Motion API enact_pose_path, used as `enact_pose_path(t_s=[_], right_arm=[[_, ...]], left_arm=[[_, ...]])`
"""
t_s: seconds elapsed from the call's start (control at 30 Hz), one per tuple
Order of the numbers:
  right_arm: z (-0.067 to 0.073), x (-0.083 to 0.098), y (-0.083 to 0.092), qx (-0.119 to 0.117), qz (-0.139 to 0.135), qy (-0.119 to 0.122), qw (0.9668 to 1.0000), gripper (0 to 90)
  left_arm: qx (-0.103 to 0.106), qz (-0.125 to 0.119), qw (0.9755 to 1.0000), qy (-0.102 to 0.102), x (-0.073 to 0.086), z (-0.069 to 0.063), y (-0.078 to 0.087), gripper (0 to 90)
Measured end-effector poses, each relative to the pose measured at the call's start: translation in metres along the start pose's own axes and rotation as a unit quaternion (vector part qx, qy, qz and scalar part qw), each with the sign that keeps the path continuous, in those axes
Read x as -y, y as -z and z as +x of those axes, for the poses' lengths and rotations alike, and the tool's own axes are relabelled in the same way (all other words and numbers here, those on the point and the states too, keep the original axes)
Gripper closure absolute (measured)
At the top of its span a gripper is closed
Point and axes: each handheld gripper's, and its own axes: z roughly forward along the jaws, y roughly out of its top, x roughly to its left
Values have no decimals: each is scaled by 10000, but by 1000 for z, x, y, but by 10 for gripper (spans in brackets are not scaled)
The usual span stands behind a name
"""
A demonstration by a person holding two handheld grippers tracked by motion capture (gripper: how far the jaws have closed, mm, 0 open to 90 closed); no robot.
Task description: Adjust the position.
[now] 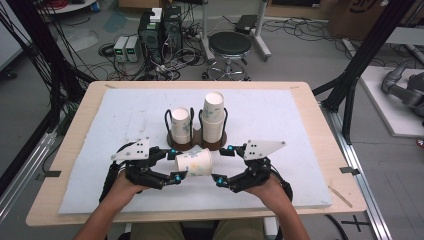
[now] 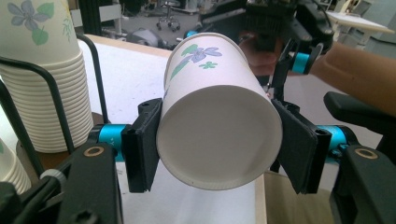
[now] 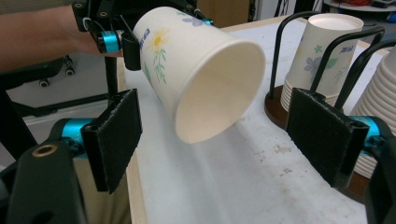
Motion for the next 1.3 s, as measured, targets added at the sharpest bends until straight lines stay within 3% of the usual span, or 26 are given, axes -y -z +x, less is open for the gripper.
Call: enact_pose_path(t_s=[0.43,0.53,0.6,0.7,1.0,1.1,1.3], right_arm=[[-2,12,-10,-317,-17,-58,9995,192],[0,14,-15,-520,56,-56,9986,192],[-1,14,-16,-408,37,12,9992,192],[0,14,-19,-572,64,8,9983,192],[-2,14,-19,-752,-201,-95,9969,196],[-4,15,-17,-875,-324,-87,9956,241],[-4,15,-15,-871,-428,-41,9953,287]], left_arm=[[143,-130,9998,-33,4,-2,0,373],[239,-163,9996,-60,3,-4,-2,373],[298,-154,9994,-90,3,-6,-3,373],[386,-156,9991,-126,1,-7,-5,373],[508,-174,9985,-107,2,-8,-8,373],[535,-175,9983,-133,3,-8,-10,373],[550,-176,9983,-113,6,-8,-10,373]])
